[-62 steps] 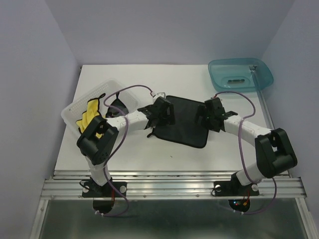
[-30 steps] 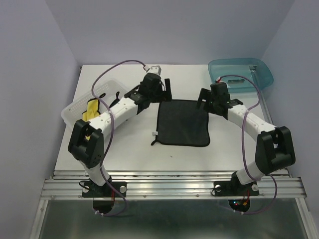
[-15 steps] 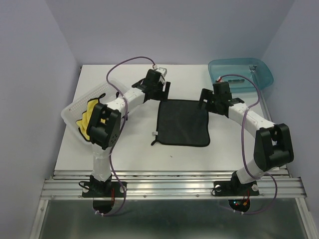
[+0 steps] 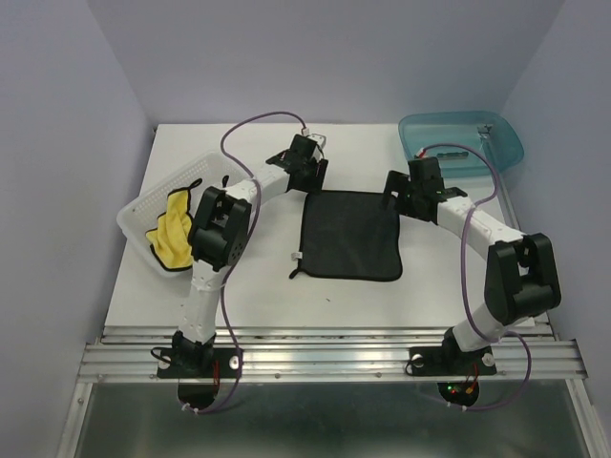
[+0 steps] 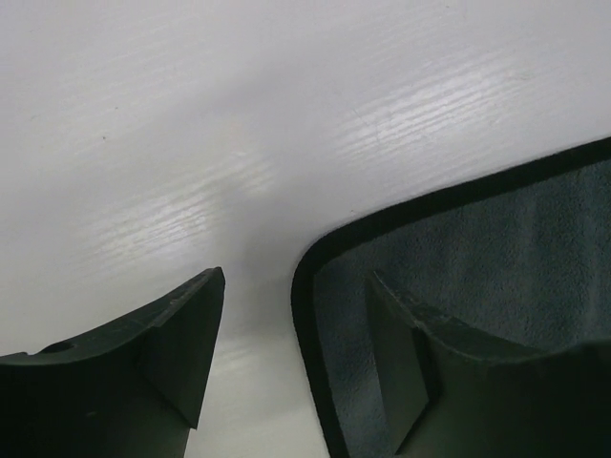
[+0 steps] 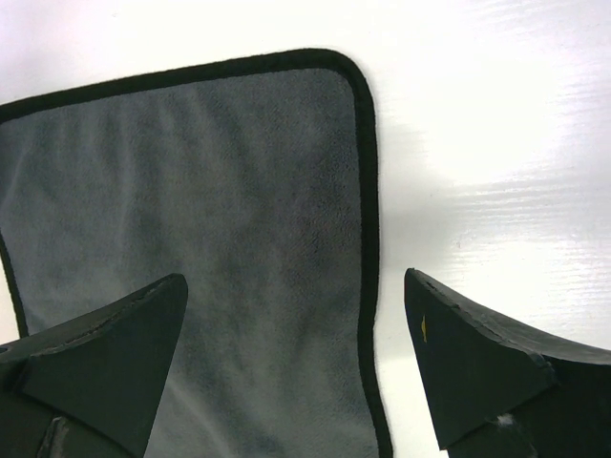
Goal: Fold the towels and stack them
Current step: Fold the towel
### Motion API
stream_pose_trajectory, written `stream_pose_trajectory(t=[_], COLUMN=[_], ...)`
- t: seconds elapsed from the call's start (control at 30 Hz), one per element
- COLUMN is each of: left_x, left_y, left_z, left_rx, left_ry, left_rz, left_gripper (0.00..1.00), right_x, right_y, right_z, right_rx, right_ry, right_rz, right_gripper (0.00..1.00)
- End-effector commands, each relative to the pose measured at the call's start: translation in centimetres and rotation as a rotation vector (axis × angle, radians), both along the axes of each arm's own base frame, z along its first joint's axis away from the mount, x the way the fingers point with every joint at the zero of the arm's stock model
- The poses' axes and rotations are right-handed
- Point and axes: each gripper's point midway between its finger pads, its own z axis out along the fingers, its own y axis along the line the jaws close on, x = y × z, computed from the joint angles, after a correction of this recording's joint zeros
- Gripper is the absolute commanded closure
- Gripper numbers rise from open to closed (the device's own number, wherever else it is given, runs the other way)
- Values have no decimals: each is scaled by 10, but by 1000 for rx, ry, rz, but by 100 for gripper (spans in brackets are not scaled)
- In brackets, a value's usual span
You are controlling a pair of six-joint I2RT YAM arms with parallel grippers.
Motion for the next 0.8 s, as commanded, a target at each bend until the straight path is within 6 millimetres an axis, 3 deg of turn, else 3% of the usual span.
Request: stream_pose_trajectory(t=[0.0,0.27,0.5,0.77], left_x=[20,14,2,-13], left_y=[-3,9,2,-7], left_z=[20,0,-13,-6], left_rx=[0,60,30,-54], left_ry=[-59,-27,15,13], left_rz=[2,18,-26,-69], left_gripper=[29,36,41,42], right_x=[17,20,22,23], right_y=[-7,-12,-17,-18], right_z=[15,8,2,-7], right_rx=[-8,-10,-26,-25], right_ry=[-50,-38,-24,1], right_rz=[-30,-56,-74,-78], right_gripper=[0,0,0,0])
